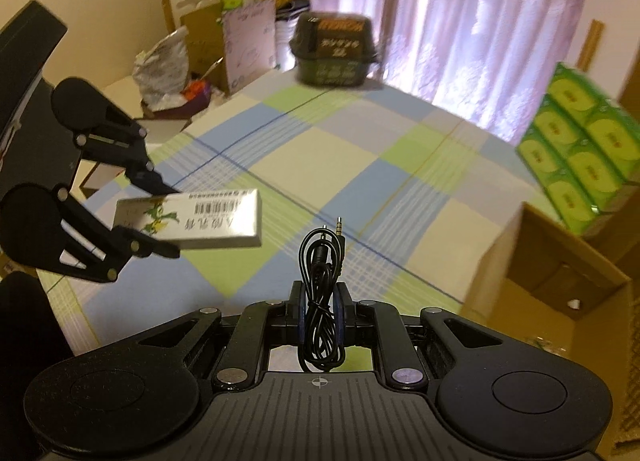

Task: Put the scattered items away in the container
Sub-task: 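Carry the ointment box and cable over the cardboard box with both grippers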

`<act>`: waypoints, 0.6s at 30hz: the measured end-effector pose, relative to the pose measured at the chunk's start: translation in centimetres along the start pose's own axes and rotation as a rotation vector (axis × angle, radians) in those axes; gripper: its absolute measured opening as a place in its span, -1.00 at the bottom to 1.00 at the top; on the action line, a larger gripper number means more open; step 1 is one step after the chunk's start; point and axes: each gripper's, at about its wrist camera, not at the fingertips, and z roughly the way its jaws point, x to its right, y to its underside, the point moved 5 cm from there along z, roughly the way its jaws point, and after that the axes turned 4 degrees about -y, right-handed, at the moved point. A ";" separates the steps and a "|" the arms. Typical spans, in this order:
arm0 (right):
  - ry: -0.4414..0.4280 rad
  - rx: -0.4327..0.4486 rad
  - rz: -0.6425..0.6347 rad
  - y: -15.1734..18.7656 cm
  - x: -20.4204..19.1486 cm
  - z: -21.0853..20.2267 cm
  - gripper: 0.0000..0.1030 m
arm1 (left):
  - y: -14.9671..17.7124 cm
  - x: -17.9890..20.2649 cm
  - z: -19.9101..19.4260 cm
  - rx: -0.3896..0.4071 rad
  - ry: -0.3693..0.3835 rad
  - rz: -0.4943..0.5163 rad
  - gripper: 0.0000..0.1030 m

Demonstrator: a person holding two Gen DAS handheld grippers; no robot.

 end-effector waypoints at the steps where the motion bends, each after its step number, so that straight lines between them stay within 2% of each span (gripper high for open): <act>1: 0.008 0.009 0.010 0.2 0.3 -0.7 -0.70 | -0.4 0.5 -0.3 0.003 -0.001 0.007 -0.36; 6: 0.052 0.043 0.055 1.3 2.4 -4.1 -0.70 | -2.9 2.5 -1.5 0.019 0.007 0.028 -0.36; 12: 0.151 0.067 0.124 3.2 7.1 -8.9 -0.70 | -7.8 5.7 -2.4 0.051 0.032 0.054 -0.36; 18: 0.241 0.070 0.187 5.3 11.8 -12.3 -0.70 | -13.5 8.7 -2.0 0.103 0.096 0.010 -0.36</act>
